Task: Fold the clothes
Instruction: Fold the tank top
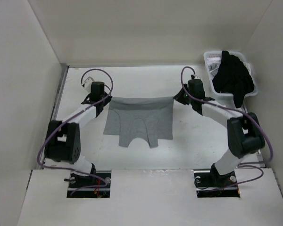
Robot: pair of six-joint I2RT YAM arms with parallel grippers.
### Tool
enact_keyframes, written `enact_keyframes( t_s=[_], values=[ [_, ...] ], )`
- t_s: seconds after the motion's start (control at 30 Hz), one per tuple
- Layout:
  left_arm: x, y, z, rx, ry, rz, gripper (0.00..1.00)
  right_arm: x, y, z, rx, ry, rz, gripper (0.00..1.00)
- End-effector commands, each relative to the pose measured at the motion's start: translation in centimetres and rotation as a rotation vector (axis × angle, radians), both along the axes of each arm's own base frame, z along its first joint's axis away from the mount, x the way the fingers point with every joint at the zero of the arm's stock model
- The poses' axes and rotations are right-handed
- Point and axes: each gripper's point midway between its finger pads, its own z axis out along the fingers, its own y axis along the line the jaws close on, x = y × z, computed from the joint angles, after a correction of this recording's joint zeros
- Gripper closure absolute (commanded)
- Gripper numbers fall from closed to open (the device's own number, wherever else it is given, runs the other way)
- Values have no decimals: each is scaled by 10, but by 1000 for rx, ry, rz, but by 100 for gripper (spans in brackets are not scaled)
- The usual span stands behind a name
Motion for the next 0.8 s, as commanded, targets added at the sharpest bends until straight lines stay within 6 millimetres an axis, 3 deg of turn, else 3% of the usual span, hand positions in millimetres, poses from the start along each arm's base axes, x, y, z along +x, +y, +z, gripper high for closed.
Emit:
enact_keyframes(
  t_s=[0.0, 0.07, 0.17, 0.27, 0.5, 0.77],
  values=[
    [62, -3, 60, -75, -212, -16, 98, 70, 10, 66, 139, -198, 16, 99],
    [69, -3, 64, -100, -224, -19, 98, 82, 6, 65, 159, -182, 10, 99],
    [58, -5, 69, -131, -250, -43, 98, 72, 2, 65, 158, -179, 8, 99],
    [32, -2, 61, -184, -262, -42, 97, 48, -6, 63, 157, -179, -12, 99],
    [-40, 1, 38, -271, -267, -47, 97, -26, 0, 40, 127, -163, 1, 99],
    [-111, 5, 11, -285, -245, -56, 97, -93, -13, 3, 95, -98, 9, 99]
  ],
)
